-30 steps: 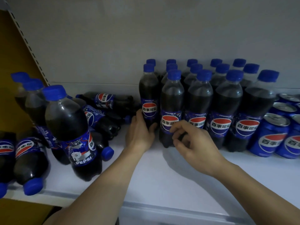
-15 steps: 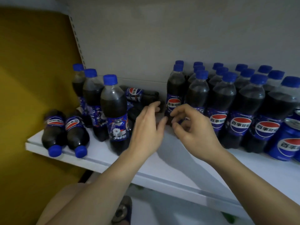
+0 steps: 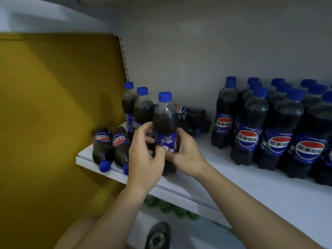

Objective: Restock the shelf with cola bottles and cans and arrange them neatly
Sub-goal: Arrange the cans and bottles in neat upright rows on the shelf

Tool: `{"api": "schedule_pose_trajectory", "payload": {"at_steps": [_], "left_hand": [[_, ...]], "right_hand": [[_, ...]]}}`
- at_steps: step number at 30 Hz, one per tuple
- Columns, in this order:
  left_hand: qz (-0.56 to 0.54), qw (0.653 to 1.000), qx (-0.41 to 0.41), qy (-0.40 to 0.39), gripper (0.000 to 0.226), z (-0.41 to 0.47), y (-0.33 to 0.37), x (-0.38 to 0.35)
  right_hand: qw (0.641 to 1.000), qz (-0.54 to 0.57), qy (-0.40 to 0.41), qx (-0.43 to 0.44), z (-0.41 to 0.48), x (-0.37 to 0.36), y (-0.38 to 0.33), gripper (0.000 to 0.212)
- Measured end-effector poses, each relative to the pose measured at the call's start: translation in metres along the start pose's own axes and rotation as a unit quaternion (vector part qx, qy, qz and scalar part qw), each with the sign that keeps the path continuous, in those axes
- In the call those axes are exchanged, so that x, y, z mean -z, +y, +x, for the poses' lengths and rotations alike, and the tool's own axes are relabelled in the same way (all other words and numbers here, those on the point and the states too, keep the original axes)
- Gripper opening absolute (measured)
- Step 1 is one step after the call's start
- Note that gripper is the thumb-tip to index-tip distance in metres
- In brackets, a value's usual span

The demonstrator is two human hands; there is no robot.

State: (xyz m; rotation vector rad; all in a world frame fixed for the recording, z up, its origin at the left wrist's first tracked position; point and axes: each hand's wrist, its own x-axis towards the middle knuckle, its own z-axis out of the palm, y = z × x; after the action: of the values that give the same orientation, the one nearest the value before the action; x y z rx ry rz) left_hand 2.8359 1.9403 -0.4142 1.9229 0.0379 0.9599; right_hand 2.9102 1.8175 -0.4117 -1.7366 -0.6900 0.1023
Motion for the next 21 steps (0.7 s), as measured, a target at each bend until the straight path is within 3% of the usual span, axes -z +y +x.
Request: {"api": "schedule_pose_trajectory", "payload": {"at_steps": [4,6,8,11,15,18,21], "left_hand": [[-0.03,0.991,-0.03,-0.127,0.077,0.002,0.005,-0.005],[-0.049,0.978,-0.024,-0.201,0.092,0.003,0.008,-0.021],[-0.055,0.979,-0.009,-0.197,0.103,0.004,0.01,-0.046],[-0.052,0.989,0.025,-0.14,0.096,0.008,0.015,-0.084],[-0.121,0.976,0.078,-0.164,0.072,0.016,0.005,-0.124],[-0.156,0.965,0.119,-0.176,0.079,0.016,-0.004,-0.145],[-0.154,0.966,0.126,-0.165,0.072,0.022,-0.011,-0.159]], "right_hand": [[0.991,0.039,0.126,0.013,0.0,0.022,-0.014,0.061],[0.984,0.017,0.176,0.026,-0.001,0.042,-0.024,0.065],[0.979,-0.031,0.2,0.026,-0.004,0.058,-0.029,0.074],[0.972,-0.087,0.216,0.018,-0.014,0.073,-0.023,0.077],[0.974,-0.119,0.194,0.014,-0.025,0.1,-0.006,0.06],[0.973,-0.154,0.17,0.009,-0.046,0.117,0.017,0.056],[0.966,-0.205,0.159,-0.014,-0.071,0.132,0.033,0.045]]}}
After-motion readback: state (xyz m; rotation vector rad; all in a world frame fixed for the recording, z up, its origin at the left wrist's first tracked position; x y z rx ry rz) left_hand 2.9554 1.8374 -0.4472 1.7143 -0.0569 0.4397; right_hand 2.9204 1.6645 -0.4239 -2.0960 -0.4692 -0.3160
